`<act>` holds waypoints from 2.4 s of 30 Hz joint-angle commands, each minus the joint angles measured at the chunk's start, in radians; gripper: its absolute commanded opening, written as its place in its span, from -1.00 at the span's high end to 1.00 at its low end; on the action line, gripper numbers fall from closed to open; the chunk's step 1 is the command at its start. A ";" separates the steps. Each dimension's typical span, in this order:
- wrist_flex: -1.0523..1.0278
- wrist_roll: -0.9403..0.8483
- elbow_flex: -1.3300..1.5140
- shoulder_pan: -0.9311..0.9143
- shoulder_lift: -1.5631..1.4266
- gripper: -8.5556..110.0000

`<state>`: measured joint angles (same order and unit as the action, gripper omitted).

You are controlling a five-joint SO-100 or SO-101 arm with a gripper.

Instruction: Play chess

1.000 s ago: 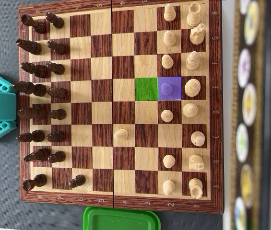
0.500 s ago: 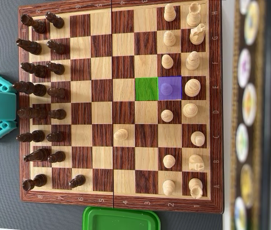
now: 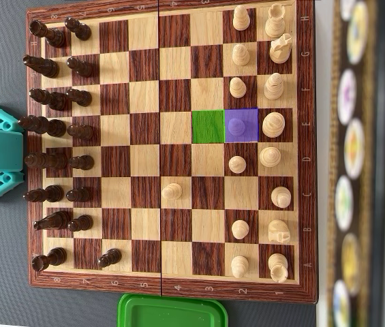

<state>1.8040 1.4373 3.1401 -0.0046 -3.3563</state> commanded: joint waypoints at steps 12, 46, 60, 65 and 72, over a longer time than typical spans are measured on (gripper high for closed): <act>0.000 0.006 0.020 0.002 0.009 0.62; 0.000 0.006 0.020 0.009 0.009 0.62; -0.003 -0.003 0.020 0.000 0.011 0.62; -0.032 -0.005 0.009 0.000 0.012 0.62; -0.235 -0.005 -0.075 -0.002 0.011 0.62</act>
<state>1.6582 1.4373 3.1217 -0.0061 -3.3563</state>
